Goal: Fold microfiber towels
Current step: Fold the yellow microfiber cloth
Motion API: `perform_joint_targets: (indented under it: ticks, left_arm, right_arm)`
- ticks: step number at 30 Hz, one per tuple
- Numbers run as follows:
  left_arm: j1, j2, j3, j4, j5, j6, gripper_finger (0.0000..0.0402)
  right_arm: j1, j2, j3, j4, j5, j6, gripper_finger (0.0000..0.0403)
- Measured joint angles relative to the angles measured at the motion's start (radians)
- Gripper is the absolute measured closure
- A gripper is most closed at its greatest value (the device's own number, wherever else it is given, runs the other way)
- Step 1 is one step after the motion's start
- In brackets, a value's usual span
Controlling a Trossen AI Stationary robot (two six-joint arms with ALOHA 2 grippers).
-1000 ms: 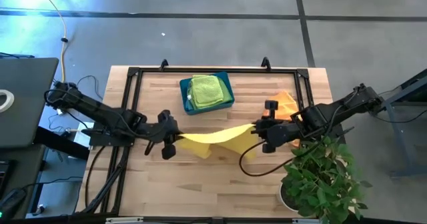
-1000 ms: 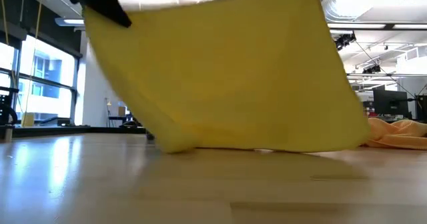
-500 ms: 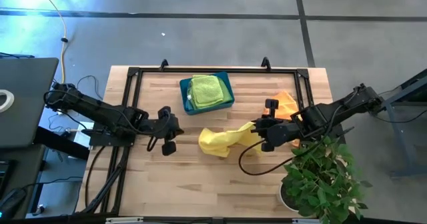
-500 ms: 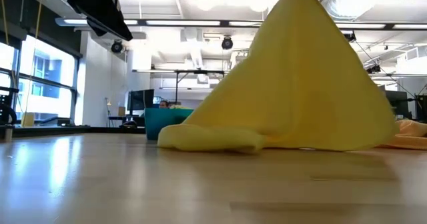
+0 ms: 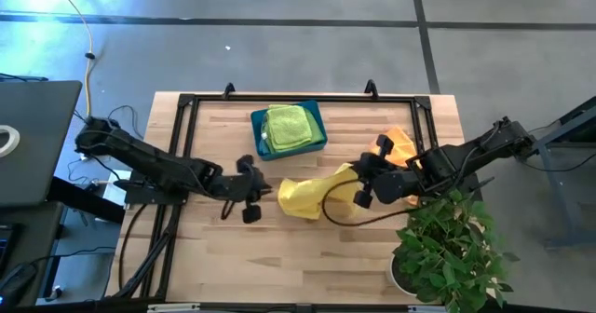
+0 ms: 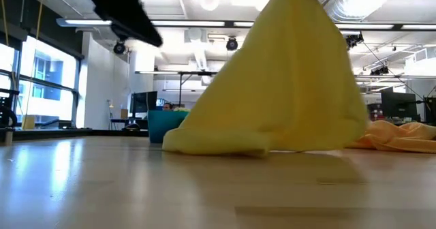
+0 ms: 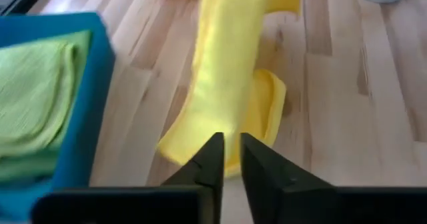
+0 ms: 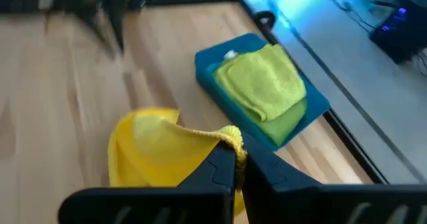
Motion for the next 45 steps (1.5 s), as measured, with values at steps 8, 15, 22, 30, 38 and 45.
perform_joint_targets:
  ticks: [8, 15, 22, 30, 38, 45]
  left_arm:
    - [-0.004, 0.219, 0.0, 0.26, 0.083, 0.18, 0.0266]
    - [-0.021, 0.384, 0.0, 0.454, 0.068, 0.342, 0.0246]
    - [-0.028, 0.402, -0.001, 0.593, -0.096, 0.306, 0.0251]
    - [-0.027, 0.376, 0.0, 0.995, -0.144, 0.479, 0.0254]
    - [0.007, 0.375, 0.0, 1.041, -0.112, 0.523, 0.0254]
    - [0.055, 0.375, 0.0, 1.041, 0.018, 0.463, 0.0252]
  right_arm:
    - [-0.036, 0.0, 0.0, 0.04, 0.055, 0.126, 0.04]
    - [-0.091, 0.016, 0.0, 0.062, 0.032, 0.054, 0.04]
    - [-0.052, 0.037, 0.0, -0.014, -0.17, -0.409, 0.04]
    - [-0.043, 0.042, 0.0, 0.124, -0.121, -0.236, 0.04]
    - [-0.059, 0.042, 0.0, 0.201, -0.101, -0.261, 0.04]
    - [-0.059, 0.042, 0.0, 0.223, -0.082, -0.315, 0.04]
